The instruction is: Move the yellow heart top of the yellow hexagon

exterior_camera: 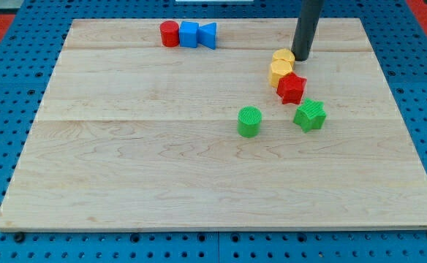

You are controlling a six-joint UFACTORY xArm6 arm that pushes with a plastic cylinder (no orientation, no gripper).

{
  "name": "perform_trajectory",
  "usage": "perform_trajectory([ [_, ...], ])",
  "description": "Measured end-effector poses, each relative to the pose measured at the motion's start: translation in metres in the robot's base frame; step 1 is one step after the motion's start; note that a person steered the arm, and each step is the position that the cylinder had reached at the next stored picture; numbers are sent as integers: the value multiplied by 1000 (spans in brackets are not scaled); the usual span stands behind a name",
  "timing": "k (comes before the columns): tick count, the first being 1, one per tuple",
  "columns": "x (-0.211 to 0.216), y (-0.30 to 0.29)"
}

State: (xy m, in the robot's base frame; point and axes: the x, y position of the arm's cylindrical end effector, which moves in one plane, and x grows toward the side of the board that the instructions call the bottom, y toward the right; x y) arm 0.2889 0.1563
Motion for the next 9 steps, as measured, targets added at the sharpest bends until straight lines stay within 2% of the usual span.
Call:
perform_trajectory([
  [1,-19,-37],
  [2,-20,-90],
  [3,36,-111],
  [4,62,-97],
  [6,58,-40],
  [8,35,-101],
  [9,33,-56],
])
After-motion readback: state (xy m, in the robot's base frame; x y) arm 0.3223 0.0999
